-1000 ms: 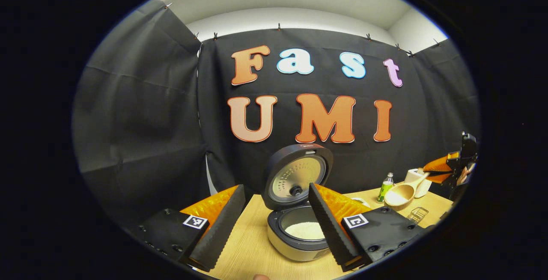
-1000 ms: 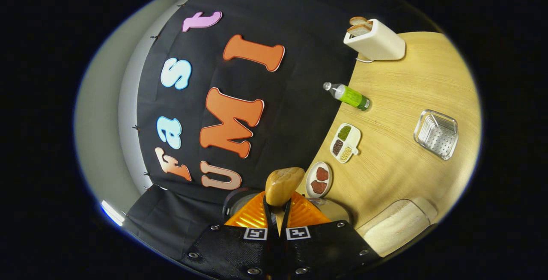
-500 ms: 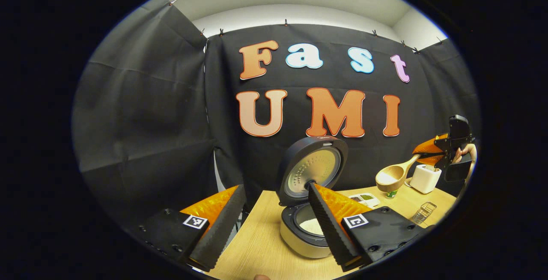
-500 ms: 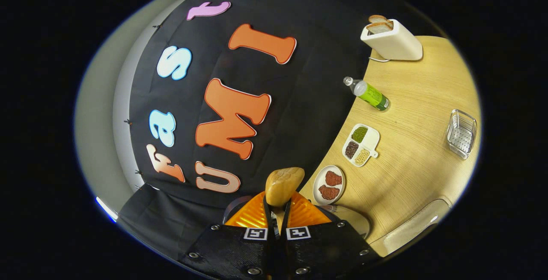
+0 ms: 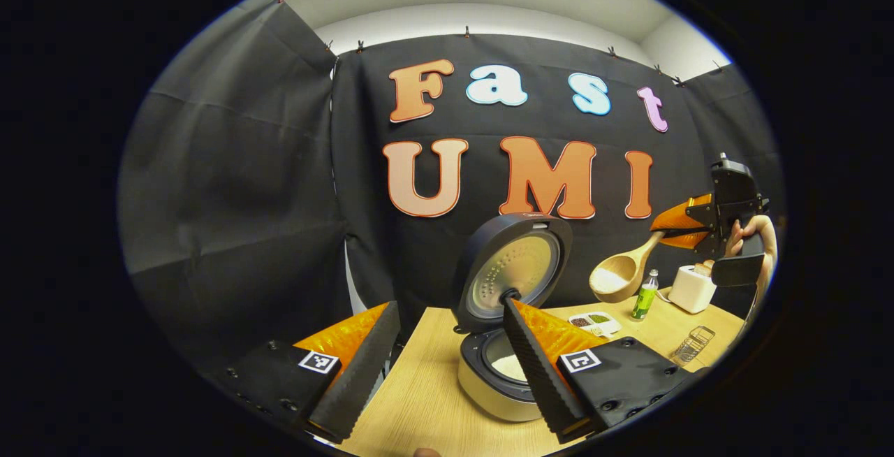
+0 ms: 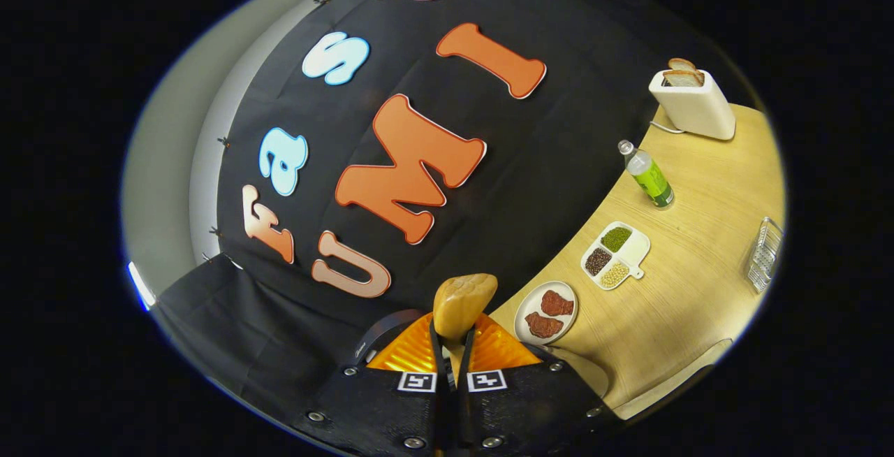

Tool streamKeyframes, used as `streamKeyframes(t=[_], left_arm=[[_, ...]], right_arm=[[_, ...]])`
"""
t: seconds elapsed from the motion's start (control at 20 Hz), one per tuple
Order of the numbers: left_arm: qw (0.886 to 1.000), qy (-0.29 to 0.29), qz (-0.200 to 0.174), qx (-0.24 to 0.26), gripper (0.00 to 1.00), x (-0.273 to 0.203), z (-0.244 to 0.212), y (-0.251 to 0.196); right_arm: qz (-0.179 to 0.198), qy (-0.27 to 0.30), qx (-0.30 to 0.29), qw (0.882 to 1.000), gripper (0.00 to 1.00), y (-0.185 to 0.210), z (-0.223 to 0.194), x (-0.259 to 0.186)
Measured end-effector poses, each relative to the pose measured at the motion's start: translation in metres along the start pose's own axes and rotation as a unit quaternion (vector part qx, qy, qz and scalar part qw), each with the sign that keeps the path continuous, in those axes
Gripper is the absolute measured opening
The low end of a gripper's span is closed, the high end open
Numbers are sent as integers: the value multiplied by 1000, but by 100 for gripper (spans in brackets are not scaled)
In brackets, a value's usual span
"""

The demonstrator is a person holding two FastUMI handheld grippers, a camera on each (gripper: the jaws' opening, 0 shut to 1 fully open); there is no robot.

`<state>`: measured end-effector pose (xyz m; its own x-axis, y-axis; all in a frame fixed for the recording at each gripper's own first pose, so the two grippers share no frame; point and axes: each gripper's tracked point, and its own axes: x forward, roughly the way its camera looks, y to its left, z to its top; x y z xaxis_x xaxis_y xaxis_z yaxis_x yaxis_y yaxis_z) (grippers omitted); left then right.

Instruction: Close the left gripper, press the button to open the rice cooker; take a wooden spoon from the chopstick holder with the right hand, scoop a spoonful of rice and pour it into the rice cooker, then put the wooden spoon back into the chopstick holder.

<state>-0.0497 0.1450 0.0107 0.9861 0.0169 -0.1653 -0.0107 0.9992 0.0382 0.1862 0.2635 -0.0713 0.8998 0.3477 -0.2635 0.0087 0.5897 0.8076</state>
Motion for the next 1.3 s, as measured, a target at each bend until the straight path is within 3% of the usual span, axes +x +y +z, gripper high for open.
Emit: streamKeyframes(t=[0.75,1.3], left_arm=[[1000,-9,5,3,97,-6,7,6],[1000,-5,11,7,97,-3,0,12]], right_arm=[[4,-26,-121,992,2,20,-11,10],[22,-38,-229,972,1,42,-30,9]])
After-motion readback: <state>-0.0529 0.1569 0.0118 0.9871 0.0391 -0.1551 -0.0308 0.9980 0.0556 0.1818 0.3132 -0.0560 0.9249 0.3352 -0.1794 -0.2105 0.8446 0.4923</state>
